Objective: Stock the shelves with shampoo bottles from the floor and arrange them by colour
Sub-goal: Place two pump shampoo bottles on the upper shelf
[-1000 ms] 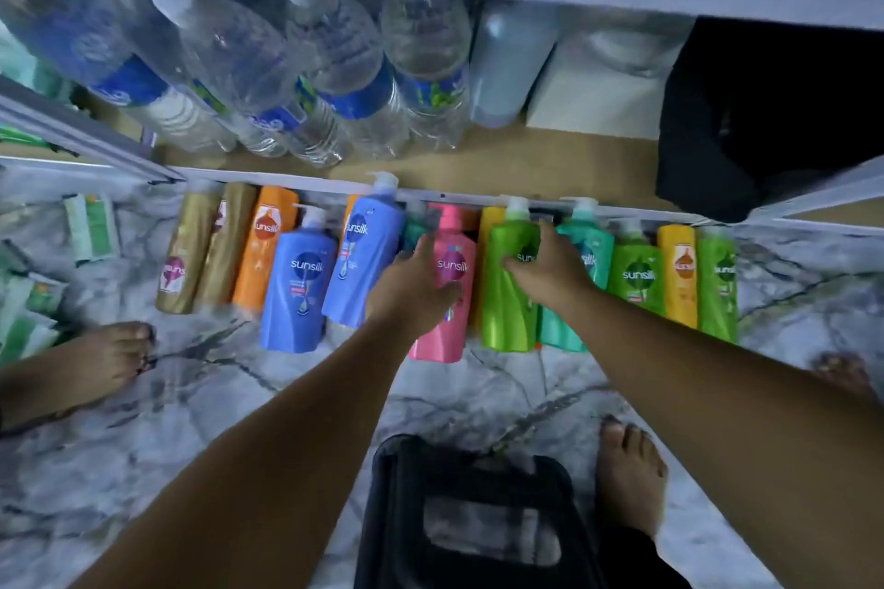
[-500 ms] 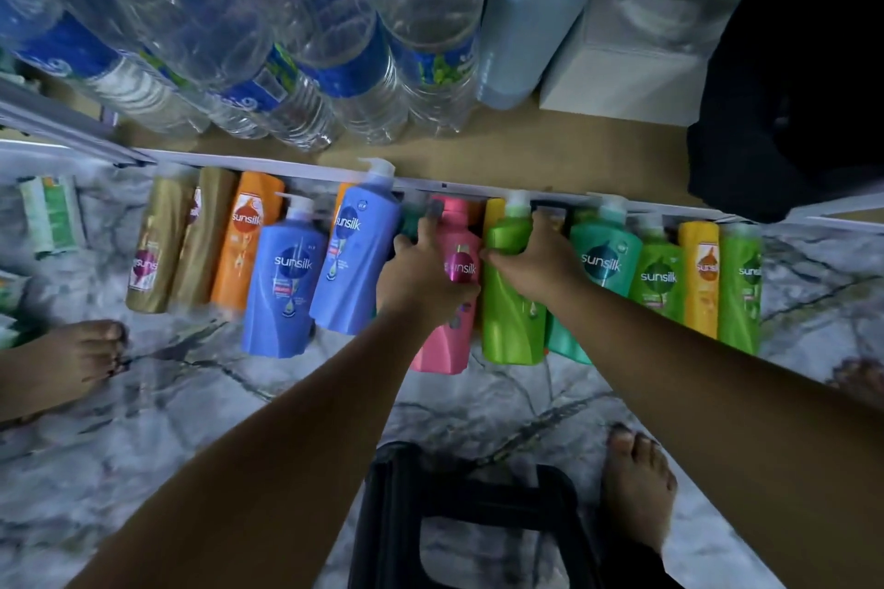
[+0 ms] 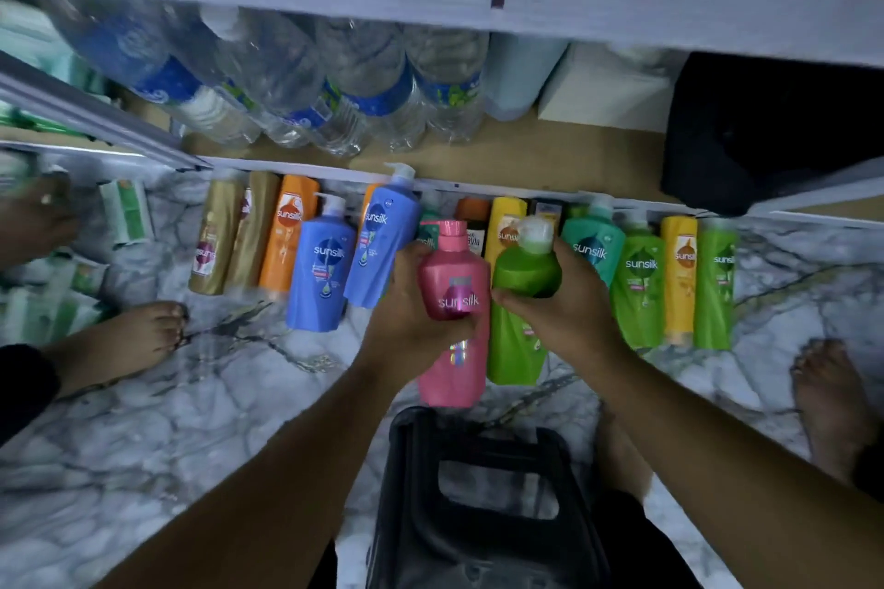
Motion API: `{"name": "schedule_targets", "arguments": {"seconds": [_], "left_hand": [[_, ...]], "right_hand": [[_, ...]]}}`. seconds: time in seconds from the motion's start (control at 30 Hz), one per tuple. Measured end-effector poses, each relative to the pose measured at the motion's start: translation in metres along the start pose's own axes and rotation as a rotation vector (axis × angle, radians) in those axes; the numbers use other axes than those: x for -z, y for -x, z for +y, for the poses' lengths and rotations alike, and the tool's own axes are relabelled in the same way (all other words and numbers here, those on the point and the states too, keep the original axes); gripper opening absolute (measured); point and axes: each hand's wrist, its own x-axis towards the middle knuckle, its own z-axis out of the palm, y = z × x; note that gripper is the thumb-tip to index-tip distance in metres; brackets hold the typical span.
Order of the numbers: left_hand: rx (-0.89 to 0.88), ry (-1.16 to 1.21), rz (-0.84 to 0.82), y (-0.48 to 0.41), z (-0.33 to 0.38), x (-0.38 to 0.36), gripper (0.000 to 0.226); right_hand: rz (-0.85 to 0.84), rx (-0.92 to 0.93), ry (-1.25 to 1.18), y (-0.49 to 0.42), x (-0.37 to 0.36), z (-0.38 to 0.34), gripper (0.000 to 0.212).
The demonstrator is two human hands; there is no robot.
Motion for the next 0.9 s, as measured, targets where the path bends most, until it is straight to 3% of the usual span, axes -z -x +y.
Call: {"name": "schedule_targets", "arguments": {"seconds": [0.13, 0.33, 0.9], "left_hand": [[-0.085, -0.092, -0.042, 0.058, 0.057, 0.044, 0.1], [-0.292, -0.12, 0.031, 0.143, 0.168, 0.126, 0.09], [-0.927, -0.058, 0.288, 0.379, 0.495, 0.351, 0.104]], "right_hand": [[0.037, 0.041, -0.057, 0.058, 0.04, -0.057, 0.086], [0.162, 0.23, -0.11, 0.154, 0.121, -0.187, 0.067], [0.517, 0.813, -0.262, 0.356, 0.326, -0.53, 0.08]]}}
